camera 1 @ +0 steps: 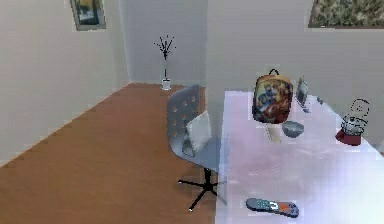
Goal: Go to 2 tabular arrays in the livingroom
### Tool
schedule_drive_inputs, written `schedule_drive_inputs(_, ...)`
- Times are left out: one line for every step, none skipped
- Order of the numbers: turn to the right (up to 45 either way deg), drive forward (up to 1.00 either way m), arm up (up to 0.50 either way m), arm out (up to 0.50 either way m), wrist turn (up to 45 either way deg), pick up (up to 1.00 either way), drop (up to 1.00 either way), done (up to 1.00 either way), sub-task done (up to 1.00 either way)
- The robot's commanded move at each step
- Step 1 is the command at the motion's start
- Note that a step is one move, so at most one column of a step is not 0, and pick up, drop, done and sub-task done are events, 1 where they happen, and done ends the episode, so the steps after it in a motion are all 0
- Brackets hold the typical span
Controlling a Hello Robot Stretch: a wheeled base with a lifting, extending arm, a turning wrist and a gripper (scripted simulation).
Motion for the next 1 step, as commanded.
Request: schedule_drive_inputs(0.0, 0.00, 0.00, 0.00, 0.0, 0.00, 0.00, 1.00, 0.00)
